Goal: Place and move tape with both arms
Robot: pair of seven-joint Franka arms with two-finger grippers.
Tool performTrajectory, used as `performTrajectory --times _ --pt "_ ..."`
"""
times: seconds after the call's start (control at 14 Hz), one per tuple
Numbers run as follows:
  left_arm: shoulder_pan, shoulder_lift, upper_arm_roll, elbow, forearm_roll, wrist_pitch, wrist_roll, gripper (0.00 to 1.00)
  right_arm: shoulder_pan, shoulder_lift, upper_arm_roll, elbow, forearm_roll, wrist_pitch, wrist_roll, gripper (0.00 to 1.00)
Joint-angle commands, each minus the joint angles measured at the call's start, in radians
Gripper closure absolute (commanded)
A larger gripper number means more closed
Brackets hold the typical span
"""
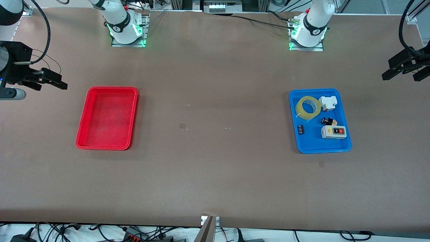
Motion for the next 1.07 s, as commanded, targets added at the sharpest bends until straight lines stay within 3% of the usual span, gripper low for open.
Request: performTrajectory --times 0.0,0.43,0.64,1.0 --pt "-0.001 -0.008 -0.008 0.006 0.021 -0.022 -0.013 0.00 -0.001 -0.028 0.001 -0.033 0.003 0.003 -0.003 0.00" --pt "-0.001 -0.006 -0.023 -0.004 0.021 -0.035 -0.008 0.00 -0.004 -0.026 -0.004 -0.025 0.004 0.004 -0.003 0.00" --pt "0.007 0.005 -0.025 -0.061 0.021 -0.018 0.001 0.00 -0.002 -0.026 -0.004 -0.024 0.007 0.007 -0.001 0.00" --pt "0.010 0.000 -0.025 -0.305 0.021 0.173 0.001 0.00 -0.002 -0.022 -0.001 -0.024 0.010 0.012 -0.001 0.00"
